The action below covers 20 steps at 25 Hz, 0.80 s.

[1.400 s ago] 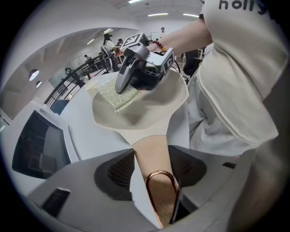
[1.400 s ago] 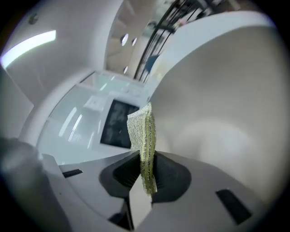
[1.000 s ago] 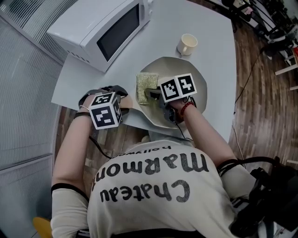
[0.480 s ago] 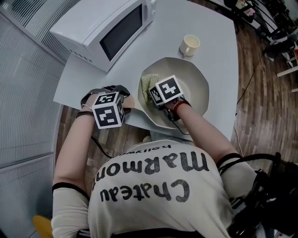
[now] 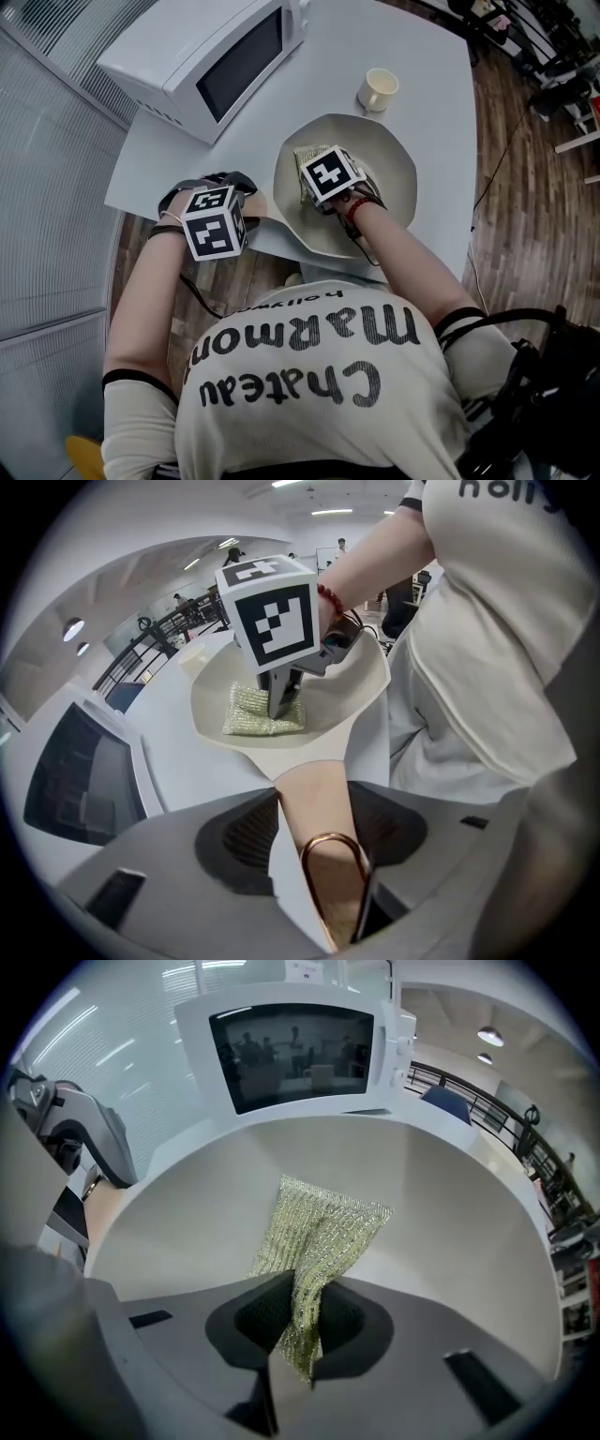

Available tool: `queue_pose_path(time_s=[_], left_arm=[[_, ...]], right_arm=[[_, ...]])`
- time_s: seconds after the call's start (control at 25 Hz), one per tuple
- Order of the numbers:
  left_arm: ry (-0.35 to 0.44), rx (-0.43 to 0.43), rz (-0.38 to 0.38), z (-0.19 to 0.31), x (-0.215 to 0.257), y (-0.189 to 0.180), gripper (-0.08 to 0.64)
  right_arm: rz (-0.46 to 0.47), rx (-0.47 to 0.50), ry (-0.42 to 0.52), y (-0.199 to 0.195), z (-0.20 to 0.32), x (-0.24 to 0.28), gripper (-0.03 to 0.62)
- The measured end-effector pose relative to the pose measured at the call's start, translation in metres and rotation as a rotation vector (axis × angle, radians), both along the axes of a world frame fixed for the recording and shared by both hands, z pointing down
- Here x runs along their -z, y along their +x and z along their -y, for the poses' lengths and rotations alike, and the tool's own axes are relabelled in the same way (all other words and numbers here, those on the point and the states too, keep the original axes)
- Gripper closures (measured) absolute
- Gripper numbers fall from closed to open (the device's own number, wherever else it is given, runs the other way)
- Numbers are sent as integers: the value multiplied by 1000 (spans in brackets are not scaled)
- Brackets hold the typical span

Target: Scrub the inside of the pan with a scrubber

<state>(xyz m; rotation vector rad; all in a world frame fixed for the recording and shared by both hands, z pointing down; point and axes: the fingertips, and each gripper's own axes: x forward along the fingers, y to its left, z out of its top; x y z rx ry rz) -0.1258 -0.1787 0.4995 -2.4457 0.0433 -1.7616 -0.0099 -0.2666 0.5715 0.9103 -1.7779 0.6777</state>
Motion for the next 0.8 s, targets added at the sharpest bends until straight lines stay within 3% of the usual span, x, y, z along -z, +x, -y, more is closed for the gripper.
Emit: queue_pose_path(time_s=[0.8], left_arm=[[7,4,-14,10,-8,-3,327]], right_arm=[[-437,39,49,99,19,-13,541]])
